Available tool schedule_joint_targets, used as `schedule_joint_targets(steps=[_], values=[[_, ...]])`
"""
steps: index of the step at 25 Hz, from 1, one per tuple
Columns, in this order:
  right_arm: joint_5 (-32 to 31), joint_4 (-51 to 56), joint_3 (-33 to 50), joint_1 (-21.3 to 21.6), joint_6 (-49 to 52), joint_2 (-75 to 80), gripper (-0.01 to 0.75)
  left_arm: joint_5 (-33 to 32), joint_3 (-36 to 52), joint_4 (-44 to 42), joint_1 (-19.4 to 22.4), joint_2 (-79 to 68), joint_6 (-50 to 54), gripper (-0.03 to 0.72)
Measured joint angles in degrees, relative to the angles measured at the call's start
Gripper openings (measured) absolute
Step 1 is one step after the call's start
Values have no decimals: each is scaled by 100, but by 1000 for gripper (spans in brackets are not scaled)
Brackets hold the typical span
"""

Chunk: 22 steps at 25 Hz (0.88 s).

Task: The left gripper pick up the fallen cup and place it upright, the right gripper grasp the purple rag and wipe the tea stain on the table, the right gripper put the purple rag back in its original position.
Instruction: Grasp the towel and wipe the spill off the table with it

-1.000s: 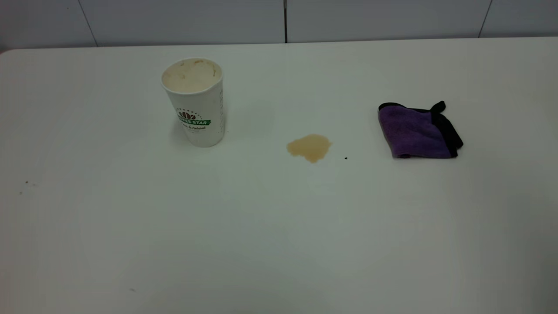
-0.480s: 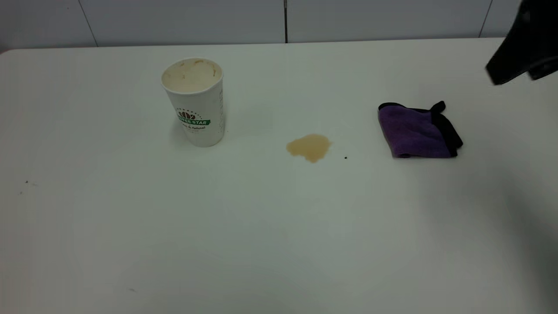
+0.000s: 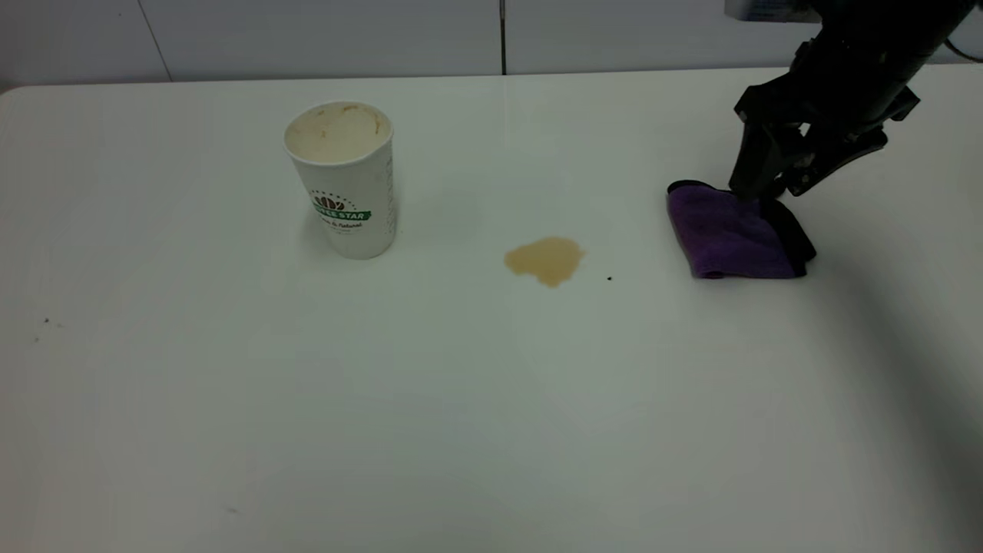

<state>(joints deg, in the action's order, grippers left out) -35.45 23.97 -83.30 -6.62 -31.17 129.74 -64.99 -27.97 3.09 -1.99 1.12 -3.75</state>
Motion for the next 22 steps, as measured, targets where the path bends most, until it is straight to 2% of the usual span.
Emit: schedule_joint_targets(steps=[7, 16, 18, 19, 20, 22], values=[[-310, -508, -1401, -44, 479, 1042, 560, 0, 0, 0, 0, 0, 0, 489], [-276, -1645, -1857, -378, 1035, 1763, 553, 0, 0, 0, 0, 0, 0, 489], [-234, -1918, -1868, -426, 1262, 1808, 502, 0, 0, 0, 0, 0, 0, 489], [-220, -1994, -1879, -472, 1321, 1814, 447, 0, 0, 0, 0, 0, -7, 489], [-210, -2055, -1890, -511, 1355, 1818, 385, -5, 0, -5, 0, 0, -7, 489], [-154, -2103, -1895, -633, 1368, 1824, 193, -5, 0, -5, 0, 0, -7, 489]])
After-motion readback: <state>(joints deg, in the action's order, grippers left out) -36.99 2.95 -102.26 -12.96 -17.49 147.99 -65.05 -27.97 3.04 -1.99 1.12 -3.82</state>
